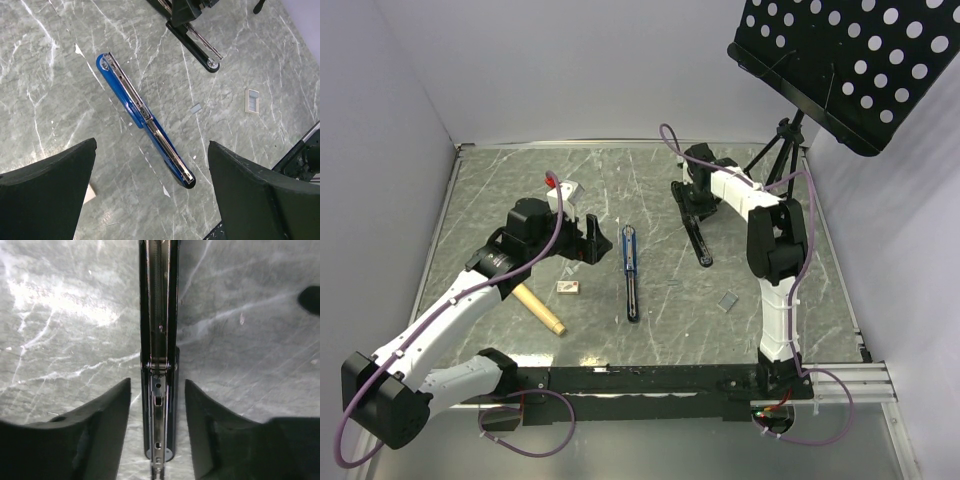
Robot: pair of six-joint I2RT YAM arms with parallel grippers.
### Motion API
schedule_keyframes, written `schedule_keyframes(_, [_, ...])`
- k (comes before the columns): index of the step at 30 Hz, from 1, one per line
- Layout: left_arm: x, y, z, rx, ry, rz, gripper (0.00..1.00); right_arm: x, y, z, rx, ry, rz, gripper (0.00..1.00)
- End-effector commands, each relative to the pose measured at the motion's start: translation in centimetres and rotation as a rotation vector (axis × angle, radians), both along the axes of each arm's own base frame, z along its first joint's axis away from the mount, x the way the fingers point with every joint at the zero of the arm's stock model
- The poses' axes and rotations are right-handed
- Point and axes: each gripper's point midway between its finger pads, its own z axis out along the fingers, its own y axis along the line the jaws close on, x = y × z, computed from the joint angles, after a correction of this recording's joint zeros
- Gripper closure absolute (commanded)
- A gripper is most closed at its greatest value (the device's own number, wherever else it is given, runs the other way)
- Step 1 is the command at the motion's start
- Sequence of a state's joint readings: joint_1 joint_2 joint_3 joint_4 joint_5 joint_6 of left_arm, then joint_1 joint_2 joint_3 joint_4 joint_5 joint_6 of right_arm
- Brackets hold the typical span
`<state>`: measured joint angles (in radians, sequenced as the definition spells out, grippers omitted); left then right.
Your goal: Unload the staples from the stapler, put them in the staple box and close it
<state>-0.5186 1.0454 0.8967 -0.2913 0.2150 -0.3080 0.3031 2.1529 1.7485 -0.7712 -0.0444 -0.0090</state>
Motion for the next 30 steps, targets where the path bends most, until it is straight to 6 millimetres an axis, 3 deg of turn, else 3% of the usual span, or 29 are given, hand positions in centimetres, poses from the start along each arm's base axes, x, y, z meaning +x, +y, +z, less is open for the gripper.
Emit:
schedule_keyframes(1, [0.3,0.1,0.4,0.004,-0.026,0.005,0.03,1.7,0.5,4.0,0.057,-0.104,-0.045,0.34])
schedule_keyframes(5, [0.1,0.2,0.7,-0.002,-0.033,0.002,0.03,0.8,0.8,5.9,0.096,-0.121,-0.058,0.31])
schedule_keyframes(8, [0.0,0.4,0.9,-0.004,-0.038,0.015,0.03,-1.0,0.8,7.5,0.130,-0.109,-0.111,0.31])
schedule_keyframes(14, [0.0,1.3,1.8,-0.014,-0.073,0.060,0.03,-7.3,-0.9,8.9,0.180,-0.082,-0.291,0.32])
schedule_keyframes(19, [0.1,1.7,2.1,-0.011,-0.083,0.085,0.03,-13.9,-3.1,7.1,0.171,-0.033,-0.441,0.32])
schedule_keyframes(20, [-0.1,1.7,2.1,-0.013,-0.081,0.080,0.03,-14.8,-3.3,7.7,0.199,-0.050,-0.487,0.32])
schedule_keyframes(21, [-0.2,1.6,2.4,-0.024,-0.089,0.075,0.03,-16.5,-3.7,6.2,0.188,-0.014,-0.508,0.32])
schedule_keyframes(24, [-0.2,1.7,2.6,-0.030,-0.097,0.080,0.03,-19.1,-4.5,4.9,0.197,0.000,-0.594,0.30])
schedule_keyframes(30, [-0.3,1.6,2.6,-0.036,-0.093,0.076,0.03,-21.5,-6.1,2.5,0.156,0.030,-0.753,0.24])
